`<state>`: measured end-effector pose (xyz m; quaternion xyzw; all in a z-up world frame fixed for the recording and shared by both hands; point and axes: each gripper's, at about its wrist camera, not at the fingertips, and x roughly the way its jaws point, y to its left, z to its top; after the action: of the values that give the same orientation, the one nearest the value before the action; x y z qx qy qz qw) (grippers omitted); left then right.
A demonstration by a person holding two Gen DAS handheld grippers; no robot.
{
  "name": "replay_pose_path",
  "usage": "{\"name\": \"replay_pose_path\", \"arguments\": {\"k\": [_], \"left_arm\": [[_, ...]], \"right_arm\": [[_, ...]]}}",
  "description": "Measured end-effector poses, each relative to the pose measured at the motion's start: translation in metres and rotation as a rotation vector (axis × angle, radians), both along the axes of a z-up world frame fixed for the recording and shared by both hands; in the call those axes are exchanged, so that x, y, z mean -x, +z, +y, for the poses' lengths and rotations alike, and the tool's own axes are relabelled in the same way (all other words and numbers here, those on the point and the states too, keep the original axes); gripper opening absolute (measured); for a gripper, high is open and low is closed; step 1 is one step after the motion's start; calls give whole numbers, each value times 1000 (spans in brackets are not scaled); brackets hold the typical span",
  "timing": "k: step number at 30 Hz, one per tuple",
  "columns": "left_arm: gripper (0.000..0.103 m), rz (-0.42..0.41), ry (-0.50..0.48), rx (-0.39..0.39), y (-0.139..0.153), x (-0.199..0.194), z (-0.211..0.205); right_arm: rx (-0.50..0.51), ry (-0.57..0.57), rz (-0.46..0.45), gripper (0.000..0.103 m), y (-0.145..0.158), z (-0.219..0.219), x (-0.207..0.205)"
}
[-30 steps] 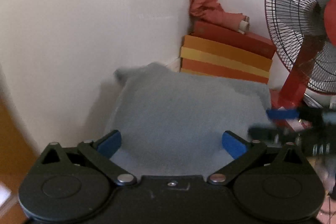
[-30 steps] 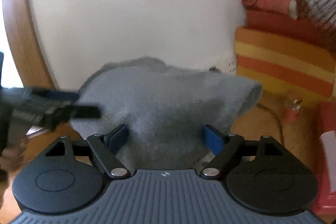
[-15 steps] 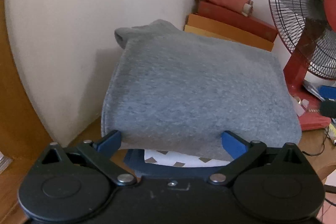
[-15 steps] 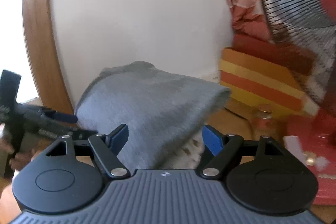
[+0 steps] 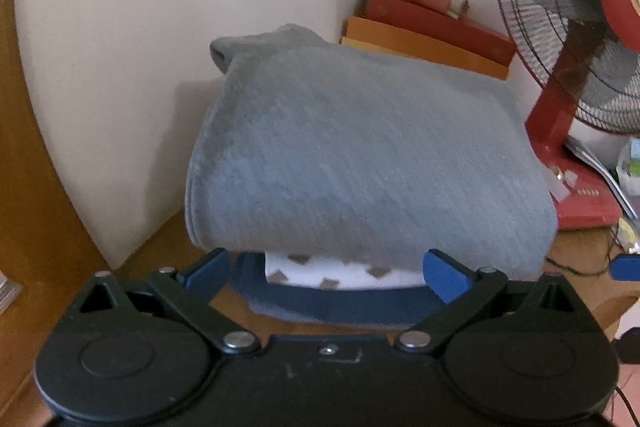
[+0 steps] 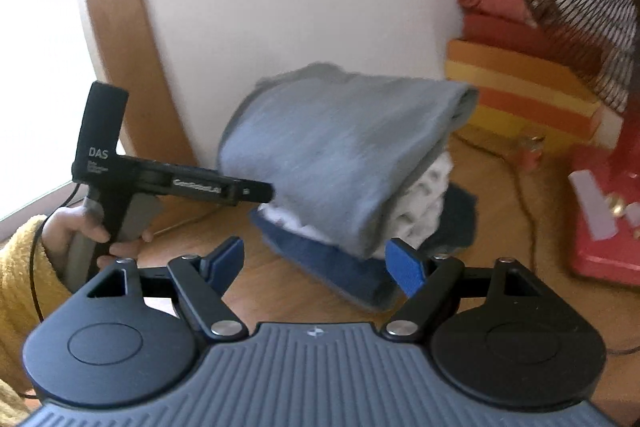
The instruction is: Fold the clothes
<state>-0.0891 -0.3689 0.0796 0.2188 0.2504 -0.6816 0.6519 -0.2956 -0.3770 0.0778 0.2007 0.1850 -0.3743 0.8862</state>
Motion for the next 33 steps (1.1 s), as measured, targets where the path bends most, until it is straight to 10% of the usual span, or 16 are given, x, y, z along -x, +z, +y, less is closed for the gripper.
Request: {"name": "replay_pose_path", "arguments": {"k": [33], "left_arm": [[103, 90, -19, -145, -32, 3, 99]], "right_arm": [[-131, -29, 89, 82, -43, 80, -37]]}}
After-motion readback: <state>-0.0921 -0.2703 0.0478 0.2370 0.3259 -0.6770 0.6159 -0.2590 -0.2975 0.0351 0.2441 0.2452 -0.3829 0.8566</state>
